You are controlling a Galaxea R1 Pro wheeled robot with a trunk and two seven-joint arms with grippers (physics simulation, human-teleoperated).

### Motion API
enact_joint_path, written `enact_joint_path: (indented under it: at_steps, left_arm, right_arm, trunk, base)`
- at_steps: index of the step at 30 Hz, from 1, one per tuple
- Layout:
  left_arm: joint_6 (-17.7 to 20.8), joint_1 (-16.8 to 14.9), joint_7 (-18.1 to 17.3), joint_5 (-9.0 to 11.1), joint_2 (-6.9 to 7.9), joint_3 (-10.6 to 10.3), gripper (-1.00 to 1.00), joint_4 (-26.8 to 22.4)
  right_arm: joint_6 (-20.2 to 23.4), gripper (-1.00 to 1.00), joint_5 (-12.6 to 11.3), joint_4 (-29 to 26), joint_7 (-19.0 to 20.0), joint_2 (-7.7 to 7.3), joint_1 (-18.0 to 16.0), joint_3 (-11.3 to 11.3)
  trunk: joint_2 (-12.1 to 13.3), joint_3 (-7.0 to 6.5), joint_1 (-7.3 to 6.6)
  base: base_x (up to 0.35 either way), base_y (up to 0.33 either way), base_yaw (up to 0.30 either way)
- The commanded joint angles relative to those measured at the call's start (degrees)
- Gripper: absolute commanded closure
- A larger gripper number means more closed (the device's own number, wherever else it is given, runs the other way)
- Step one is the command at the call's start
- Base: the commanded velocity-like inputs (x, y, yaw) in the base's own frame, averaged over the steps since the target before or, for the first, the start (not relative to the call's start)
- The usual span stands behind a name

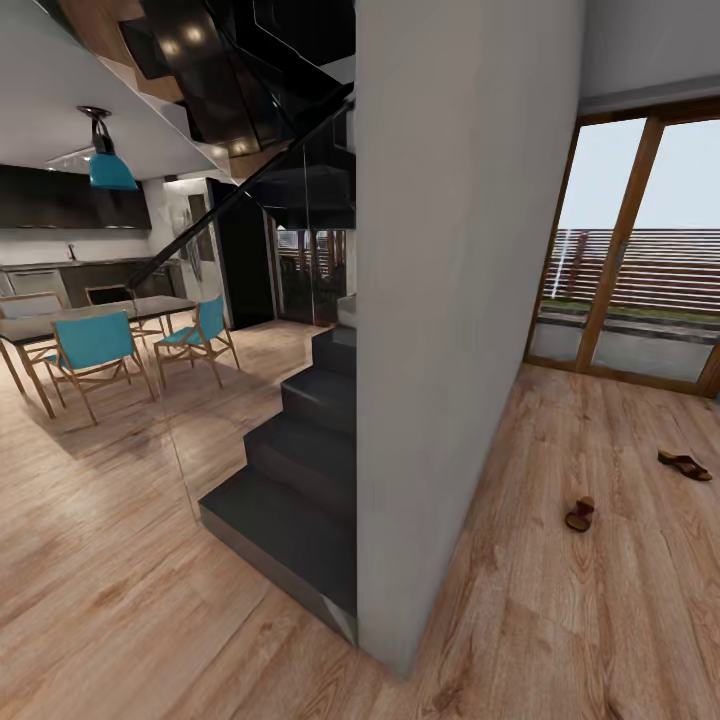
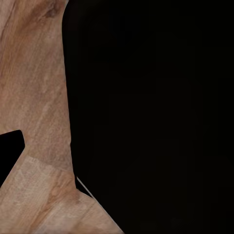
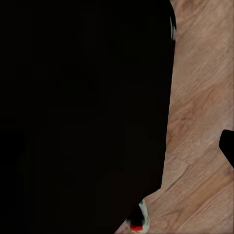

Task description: Pick up the two gym shoes and the two sandals from the corridor floor and place them onto the hallstand (shoe rack) in the corridor, making sure they are on the rack and not on the floor. Arrange them so the two gym shoes are next to each other and the two sandals are next to each other.

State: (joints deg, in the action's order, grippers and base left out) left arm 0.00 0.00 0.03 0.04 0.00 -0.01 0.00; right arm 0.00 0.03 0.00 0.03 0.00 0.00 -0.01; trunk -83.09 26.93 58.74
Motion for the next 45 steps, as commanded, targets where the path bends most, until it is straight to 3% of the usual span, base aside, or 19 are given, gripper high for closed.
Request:
enact_joint_path:
  at_steps: [1, 45]
  left_arm:
    - [0.0, -0.2, -0.4, 0.0, -0.09, 0.0, -1.00, -0.3]
    - [0.1, -0.3, -1.1, -0.2, -0.09, 0.0, -1.00, -0.4]
  right_arm:
    - [0.2, -1.00, 0.2, -0.1, 0.3, -0.08, -0.3, 0.1]
    - [0.3, -1.00, -0.5, -0.1, 0.9, -0.09, -1.0, -0.2]
  trunk:
    - [0.0, 0.00, -0.01]
    - [0.0, 0.00, -0.01]
  base:
    - [0.000, 0.000, 0.000]
    - [0.014, 0.000, -0.010]
